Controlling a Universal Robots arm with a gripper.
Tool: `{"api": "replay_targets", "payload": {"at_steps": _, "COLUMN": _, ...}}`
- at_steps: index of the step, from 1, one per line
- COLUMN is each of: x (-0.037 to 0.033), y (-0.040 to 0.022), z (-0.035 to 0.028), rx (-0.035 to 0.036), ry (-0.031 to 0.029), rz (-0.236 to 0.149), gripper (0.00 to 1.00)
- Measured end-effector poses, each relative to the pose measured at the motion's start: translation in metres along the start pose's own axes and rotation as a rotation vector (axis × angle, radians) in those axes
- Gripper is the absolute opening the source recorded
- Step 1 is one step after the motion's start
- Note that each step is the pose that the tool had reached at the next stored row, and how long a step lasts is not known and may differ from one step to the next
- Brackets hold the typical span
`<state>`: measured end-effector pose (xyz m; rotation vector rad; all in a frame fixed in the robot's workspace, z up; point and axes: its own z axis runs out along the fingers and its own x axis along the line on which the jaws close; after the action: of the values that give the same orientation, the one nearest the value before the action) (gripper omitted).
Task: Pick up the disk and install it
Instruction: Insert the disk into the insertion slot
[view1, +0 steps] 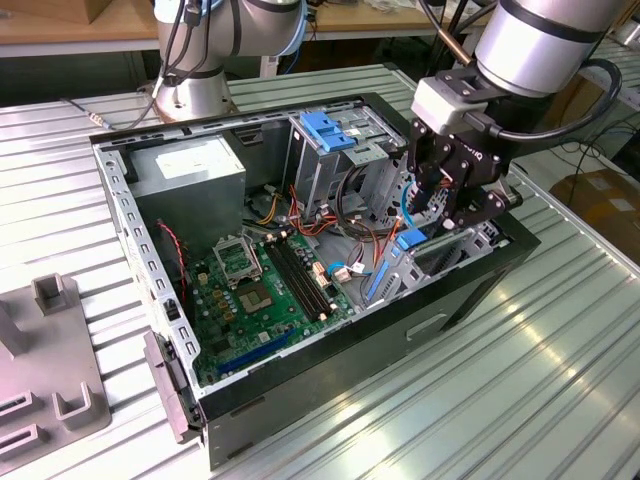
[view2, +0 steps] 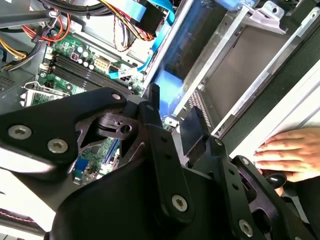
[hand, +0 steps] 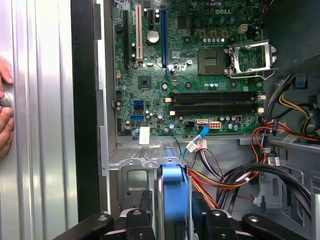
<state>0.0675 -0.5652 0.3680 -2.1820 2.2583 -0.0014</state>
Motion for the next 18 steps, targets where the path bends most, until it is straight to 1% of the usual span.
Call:
{"api": "replay_targets", "payload": {"at_steps": 5, "x": 0.0, "y": 0.0, "z": 0.0, "rx": 0.0, "ry": 0.0001, "rz": 0.0, "gripper": 0.44}}
{"api": "replay_targets", "payload": {"at_steps": 6, "x": 0.0, "y": 0.0, "z": 0.0, "rx": 0.0, "ry": 0.0001, "rz": 0.0, "gripper": 0.43}}
{"api": "replay_targets", "payload": {"at_steps": 7, "x": 0.0, "y": 0.0, "z": 0.0, "rx": 0.0, "ry": 0.0001, "rz": 0.0, "gripper": 0.36}}
{"api": "replay_targets", "payload": {"at_steps": 8, "x": 0.0, "y": 0.0, "z": 0.0001, "rx": 0.0, "ry": 0.0001, "rz": 0.0, "gripper": 0.36}}
{"api": "replay_targets", "payload": {"at_steps": 10, "x": 0.0, "y": 0.0, "z": 0.0001, "rx": 0.0, "ry": 0.0001, "rz": 0.0, "gripper": 0.24}}
{"api": "replay_targets", "payload": {"at_steps": 11, "x": 0.0, "y": 0.0, "z": 0.0001, "rx": 0.0, "ry": 0.0001, "rz": 0.0, "gripper": 0.24}}
{"api": "replay_targets", "payload": {"at_steps": 13, "x": 0.0, "y": 0.0, "z": 0.0001, "rx": 0.0, "ry": 0.0001, "rz": 0.0, "gripper": 0.12}}
{"api": "replay_targets", "payload": {"at_steps": 14, "x": 0.0, "y": 0.0, "z": 0.0001, "rx": 0.0, "ry": 0.0001, "rz": 0.0, "gripper": 0.1}}
{"api": "replay_targets", "payload": {"at_steps": 18, "x": 0.0, "y": 0.0, "z": 0.0002, "rx": 0.0, "ry": 0.0001, "rz": 0.0, "gripper": 0.1}}
